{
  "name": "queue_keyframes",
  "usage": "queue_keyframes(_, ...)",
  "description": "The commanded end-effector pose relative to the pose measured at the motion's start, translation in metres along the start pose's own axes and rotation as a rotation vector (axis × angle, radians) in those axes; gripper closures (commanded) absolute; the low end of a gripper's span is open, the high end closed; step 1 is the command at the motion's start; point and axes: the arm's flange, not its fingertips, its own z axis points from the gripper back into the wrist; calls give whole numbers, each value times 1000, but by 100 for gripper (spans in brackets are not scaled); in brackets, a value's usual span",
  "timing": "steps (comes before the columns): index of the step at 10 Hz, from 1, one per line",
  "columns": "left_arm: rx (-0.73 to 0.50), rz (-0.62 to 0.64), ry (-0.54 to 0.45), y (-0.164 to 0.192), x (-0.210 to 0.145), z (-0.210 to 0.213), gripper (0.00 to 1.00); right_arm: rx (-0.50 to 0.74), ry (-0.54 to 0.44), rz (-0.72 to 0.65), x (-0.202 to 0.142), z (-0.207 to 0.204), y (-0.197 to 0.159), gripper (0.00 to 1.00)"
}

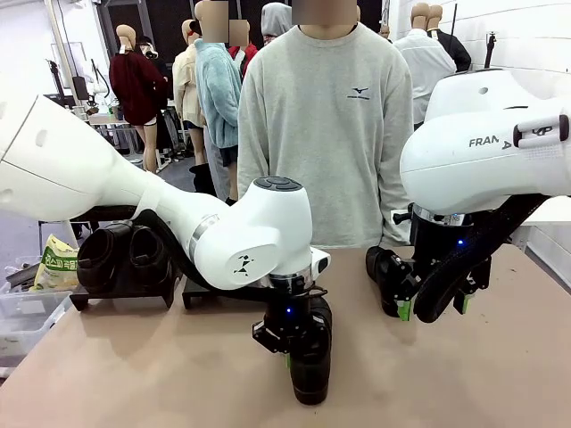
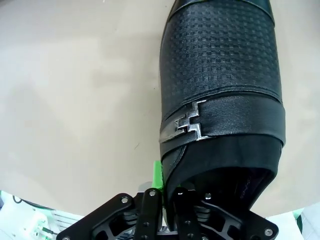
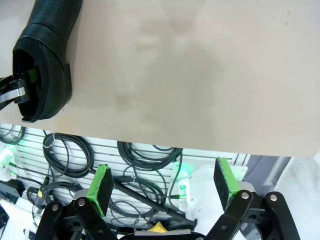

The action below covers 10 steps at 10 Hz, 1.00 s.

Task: Organize the shoes by placing them on the stand.
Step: Place the Shoe from the middle of the table onto the Shoes Stand.

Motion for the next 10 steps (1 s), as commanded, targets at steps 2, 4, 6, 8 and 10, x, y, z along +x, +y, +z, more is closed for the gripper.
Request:
queue_keyframes(2,-6,6,84,13,-5,20,100,19,5,-4,2,-2,1,0)
queue_keyframes(4,-96,24,25,53,-19,84,100,19,5,-4,2,-2,1,0)
queue_keyframes(6,-115,114,-99,108,-18,129,100,19,5,-4,2,-2,1,0)
queue_keyframes(8,-129,198,-367,170,26,151,100,19,5,-4,2,-2,1,0)
queue_keyframes(10,-172,157,-479,209,69,153,100,19,5,-4,2,-2,1,0)
